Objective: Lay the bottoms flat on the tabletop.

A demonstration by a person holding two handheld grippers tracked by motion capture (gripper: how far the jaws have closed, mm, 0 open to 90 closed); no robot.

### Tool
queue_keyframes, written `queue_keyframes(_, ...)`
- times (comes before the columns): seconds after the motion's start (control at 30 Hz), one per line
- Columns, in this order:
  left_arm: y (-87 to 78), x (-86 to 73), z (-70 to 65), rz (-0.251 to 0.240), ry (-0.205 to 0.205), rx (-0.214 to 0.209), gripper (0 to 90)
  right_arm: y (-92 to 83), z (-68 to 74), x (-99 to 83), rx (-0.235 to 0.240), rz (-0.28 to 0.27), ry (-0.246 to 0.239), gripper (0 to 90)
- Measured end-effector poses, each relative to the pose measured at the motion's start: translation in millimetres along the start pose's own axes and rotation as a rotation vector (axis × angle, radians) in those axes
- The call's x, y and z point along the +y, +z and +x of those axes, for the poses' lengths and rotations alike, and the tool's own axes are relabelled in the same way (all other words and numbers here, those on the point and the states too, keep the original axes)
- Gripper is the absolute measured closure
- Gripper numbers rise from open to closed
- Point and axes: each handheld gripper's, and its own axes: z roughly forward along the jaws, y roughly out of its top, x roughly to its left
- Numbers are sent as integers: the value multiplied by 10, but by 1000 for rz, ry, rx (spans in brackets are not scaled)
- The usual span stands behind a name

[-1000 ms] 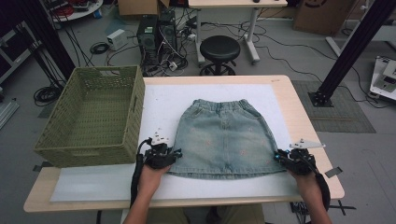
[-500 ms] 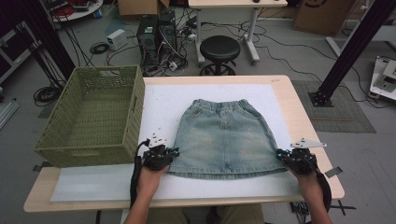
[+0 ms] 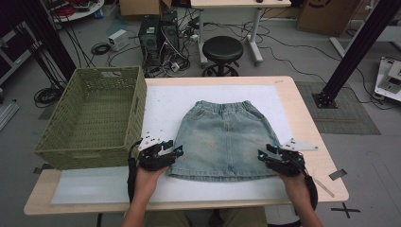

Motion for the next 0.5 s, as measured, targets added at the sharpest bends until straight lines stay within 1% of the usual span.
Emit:
queue_keyframes(0.1,5,-5,5,-1,2,-7,470,122,151,51,47,10,-16,535)
queue_keyframes(0.17,7,-5,7,2,9,-11,464,232,241,78,89,40,-15,525)
queue_keyframes(0.23,4,-5,10,4,9,-13,459,309,316,86,114,61,-15,526)
queue_keyframes(0.27,2,-6,15,4,10,-9,458,346,361,89,130,74,-22,536)
queue_keyframes(0.33,-5,-8,28,4,6,-7,455,418,459,95,159,102,-49,594)
queue_keyframes(0.37,-8,-10,32,2,2,-3,455,442,492,97,167,112,-58,597)
queue_keyframes(0.43,-9,-16,39,6,3,-3,455,497,573,99,175,138,-85,643)
queue_keyframes(0.47,-9,-17,40,7,4,-2,455,519,609,99,169,149,-101,676)
queue_keyframes(0.5,-8,-18,38,8,3,-3,455,541,636,98,152,168,-125,690)
